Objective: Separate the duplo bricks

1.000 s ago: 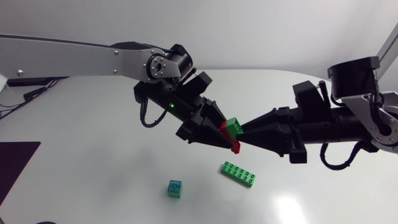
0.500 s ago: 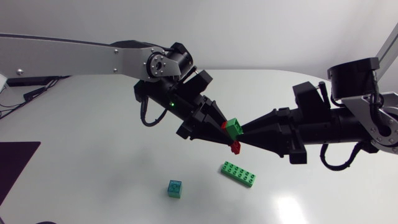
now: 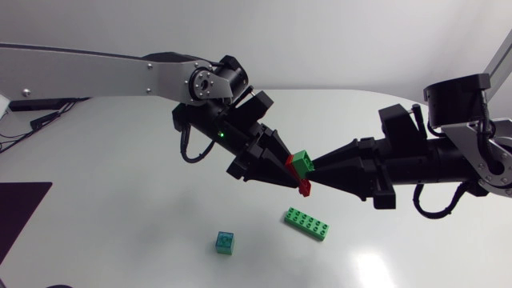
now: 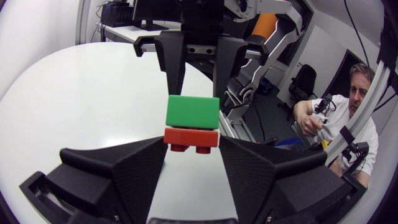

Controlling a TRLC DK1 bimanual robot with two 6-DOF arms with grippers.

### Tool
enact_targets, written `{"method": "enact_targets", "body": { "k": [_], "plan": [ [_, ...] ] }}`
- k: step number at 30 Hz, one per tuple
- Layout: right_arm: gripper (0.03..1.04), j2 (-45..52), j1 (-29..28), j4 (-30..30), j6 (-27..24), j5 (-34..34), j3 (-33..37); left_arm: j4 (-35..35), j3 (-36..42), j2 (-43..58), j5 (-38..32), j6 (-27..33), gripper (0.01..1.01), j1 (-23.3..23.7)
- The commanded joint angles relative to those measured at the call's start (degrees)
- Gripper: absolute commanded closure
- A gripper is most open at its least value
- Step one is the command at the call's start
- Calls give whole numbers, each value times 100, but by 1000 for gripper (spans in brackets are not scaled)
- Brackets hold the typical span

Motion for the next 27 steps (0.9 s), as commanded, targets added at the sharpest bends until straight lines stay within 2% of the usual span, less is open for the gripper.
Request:
{"method": "enact_targets", "body": {
  "k": [1, 3, 6, 7, 15, 21, 27],
  "plan": [
    [826, -74, -33, 79, 118, -80, -172, -91, 87, 110, 19, -2, 436, 14],
    [826, -83, -33, 79, 118, -80, -172, -100, 96, 110, 19, -2, 467, -3],
    [826, -83, -33, 79, 118, -80, -172, -100, 96, 110, 19, -10, 656, -38],
    [826, -92, -33, 79, 118, -80, -172, -100, 96, 110, 19, -10, 677, -38],
    [826, -101, -16, 79, 109, -89, -190, -170, 122, 119, 19, 7, 697, -30],
    [826, -74, 11, 70, 127, -230, -172, -689, 158, 110, 19, 596, 703, -47],
    [826, 75, -244, 9, 206, -661, -49, -777, 131, 101, 1, 728, 703, -91]
  ]
}}
